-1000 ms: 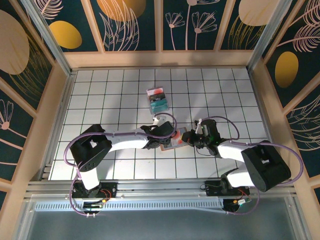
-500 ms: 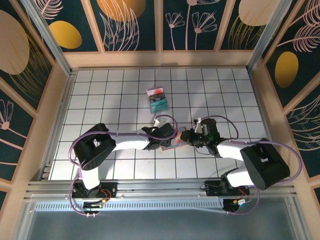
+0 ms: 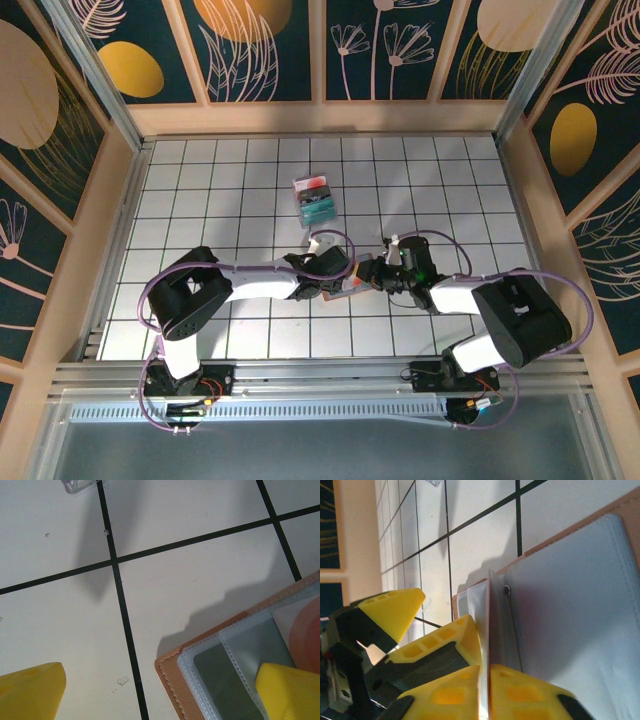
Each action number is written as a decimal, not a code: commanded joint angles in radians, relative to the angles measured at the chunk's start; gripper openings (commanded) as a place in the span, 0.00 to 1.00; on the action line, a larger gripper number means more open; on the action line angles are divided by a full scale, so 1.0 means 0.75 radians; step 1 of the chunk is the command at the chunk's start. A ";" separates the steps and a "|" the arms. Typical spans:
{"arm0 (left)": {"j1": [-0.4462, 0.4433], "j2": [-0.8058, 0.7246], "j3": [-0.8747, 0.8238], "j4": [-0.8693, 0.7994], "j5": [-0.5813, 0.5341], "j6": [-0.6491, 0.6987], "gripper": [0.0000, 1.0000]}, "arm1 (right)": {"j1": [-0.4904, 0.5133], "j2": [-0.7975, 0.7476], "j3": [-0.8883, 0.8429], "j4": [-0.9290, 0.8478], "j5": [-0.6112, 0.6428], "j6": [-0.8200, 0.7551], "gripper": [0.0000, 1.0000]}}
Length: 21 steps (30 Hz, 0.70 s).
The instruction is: Take the credit cards out of the card holder
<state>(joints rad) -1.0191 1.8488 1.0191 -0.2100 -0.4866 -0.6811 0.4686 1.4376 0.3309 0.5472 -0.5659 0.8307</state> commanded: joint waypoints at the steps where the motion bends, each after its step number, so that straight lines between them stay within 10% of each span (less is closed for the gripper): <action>1: 0.003 0.076 -0.054 -0.105 0.055 0.004 0.99 | 0.018 0.003 0.062 -0.053 0.034 -0.047 0.00; 21: 0.005 -0.190 -0.016 -0.177 -0.127 0.010 0.99 | 0.015 -0.480 0.168 -0.590 0.458 -0.259 0.00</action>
<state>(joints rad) -1.0191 1.7683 0.9810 -0.2825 -0.5400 -0.6922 0.4797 1.1263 0.4389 0.1364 -0.2760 0.6659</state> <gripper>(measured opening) 0.988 0.049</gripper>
